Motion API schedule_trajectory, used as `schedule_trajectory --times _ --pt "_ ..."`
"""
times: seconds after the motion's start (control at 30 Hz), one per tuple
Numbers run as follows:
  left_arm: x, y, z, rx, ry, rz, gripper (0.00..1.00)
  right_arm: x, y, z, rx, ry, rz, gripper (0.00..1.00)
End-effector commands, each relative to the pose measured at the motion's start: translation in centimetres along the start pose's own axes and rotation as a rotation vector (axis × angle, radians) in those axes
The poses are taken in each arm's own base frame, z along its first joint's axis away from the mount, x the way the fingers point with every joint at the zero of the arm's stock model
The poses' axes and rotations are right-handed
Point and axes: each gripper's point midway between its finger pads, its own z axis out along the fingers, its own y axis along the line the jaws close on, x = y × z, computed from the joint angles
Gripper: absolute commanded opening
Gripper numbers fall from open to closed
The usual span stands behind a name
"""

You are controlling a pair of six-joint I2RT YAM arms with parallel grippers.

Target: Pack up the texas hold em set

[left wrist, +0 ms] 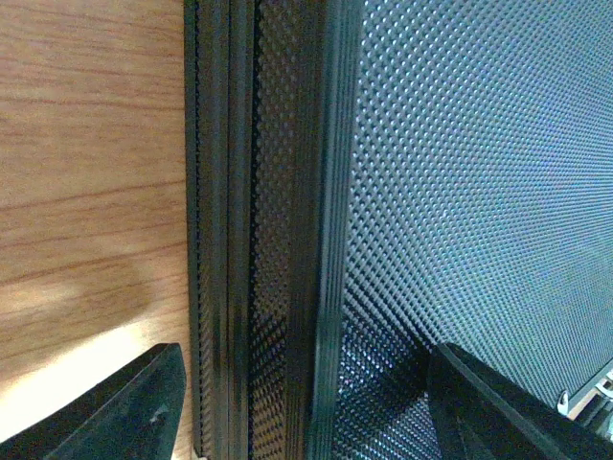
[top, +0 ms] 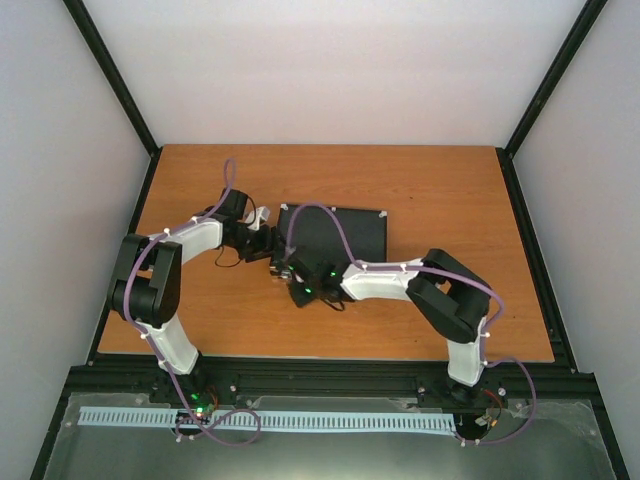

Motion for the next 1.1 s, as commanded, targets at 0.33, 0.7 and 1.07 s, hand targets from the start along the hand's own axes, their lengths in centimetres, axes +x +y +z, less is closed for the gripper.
schedule_trajectory --times 0.33,0.7,1.07 --pt "3.9 3.6 1.4 -0.158 0.123 -0.097 0.71 2.8 -4.7 -7.6 0.135 -0.021 -0.053 0.03" --pt "3.6 3.4 1.0 -0.162 0.104 -0.108 0.71 -3.0 -1.2 -6.1 -0.014 -0.201 -0.101 0.03" --pt "3.7 4.2 1.5 -0.19 0.107 -0.123 0.71 -3.5 -1.2 -4.5 -0.121 -0.131 -0.102 0.03"
